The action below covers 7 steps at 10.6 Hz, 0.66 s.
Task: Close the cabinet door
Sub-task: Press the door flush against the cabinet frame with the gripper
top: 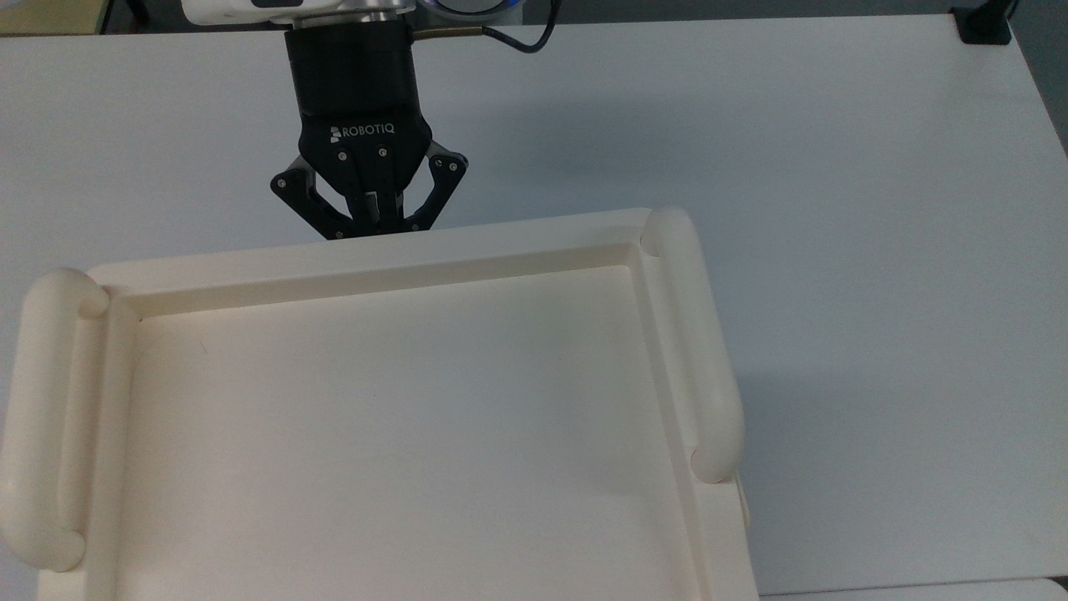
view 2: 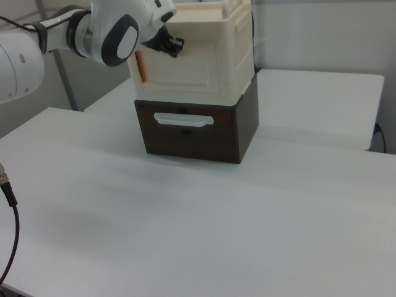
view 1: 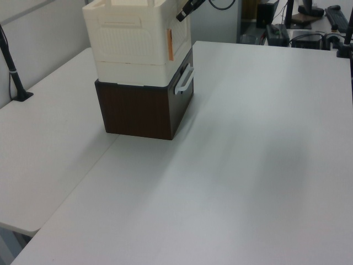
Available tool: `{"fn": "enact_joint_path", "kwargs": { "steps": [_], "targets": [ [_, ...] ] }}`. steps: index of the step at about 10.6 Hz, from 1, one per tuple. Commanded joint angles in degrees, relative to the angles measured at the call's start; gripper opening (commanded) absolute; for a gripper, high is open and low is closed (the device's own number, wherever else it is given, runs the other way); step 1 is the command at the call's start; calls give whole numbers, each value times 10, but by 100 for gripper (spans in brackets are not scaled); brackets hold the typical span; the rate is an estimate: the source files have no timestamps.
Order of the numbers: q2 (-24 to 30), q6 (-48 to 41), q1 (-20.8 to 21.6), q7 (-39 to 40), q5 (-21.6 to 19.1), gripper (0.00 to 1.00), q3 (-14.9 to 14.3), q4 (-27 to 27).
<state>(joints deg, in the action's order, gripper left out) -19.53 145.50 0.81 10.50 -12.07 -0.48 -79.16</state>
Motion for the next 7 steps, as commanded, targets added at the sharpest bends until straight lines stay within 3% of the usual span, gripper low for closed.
{"fn": "enact_joint_path", "kwargs": {
  "steps": [1,3,7],
  "targets": [
    [7,-4,9,26,-2,0,-7,-25],
    [34,-120,9,36,7,0,-7,-52],
    [72,-414,11,19,88,0,-10,-56]
  ]
}}
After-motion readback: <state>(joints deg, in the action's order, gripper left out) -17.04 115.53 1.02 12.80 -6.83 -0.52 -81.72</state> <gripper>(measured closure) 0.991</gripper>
